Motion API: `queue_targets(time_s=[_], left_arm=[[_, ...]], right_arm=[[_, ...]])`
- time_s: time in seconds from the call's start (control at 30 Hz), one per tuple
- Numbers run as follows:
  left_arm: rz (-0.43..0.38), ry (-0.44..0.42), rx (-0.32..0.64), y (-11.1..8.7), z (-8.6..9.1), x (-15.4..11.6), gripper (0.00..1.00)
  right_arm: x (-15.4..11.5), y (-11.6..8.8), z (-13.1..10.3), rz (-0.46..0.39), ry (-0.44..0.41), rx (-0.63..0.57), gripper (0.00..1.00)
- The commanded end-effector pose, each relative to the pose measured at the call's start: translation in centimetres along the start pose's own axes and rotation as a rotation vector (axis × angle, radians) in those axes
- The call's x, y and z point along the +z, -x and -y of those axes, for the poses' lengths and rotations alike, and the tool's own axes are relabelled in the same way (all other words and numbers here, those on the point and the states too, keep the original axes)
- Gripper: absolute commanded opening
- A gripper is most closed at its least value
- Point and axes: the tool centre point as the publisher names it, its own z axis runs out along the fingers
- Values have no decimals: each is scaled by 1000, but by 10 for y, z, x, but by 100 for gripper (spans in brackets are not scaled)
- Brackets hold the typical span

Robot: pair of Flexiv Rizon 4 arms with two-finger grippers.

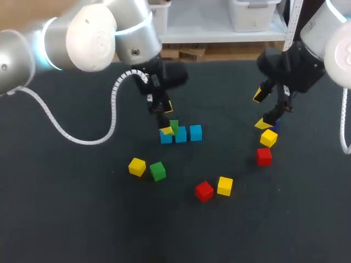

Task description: Place the blue cubes, place green cubes on the blue cubes, place the yellow cubes on the green cubes, then place the red cubes on the yellow cubes, and place purple cube on the red cubes.

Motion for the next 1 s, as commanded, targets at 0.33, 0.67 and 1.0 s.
queue_targets(time_s=[0.33, 0.67, 1.0], left_arm=[[27, 24, 3, -47, 21, -26, 100], [22, 37, 30, -82, 24, -39, 100], [50, 48, 11, -95, 22, -42, 100]], right_arm=[[0, 0, 0, 2, 0, 0, 100], [0, 0, 0, 2, 0, 0, 100], [0, 0, 0, 2, 0, 0, 100]])
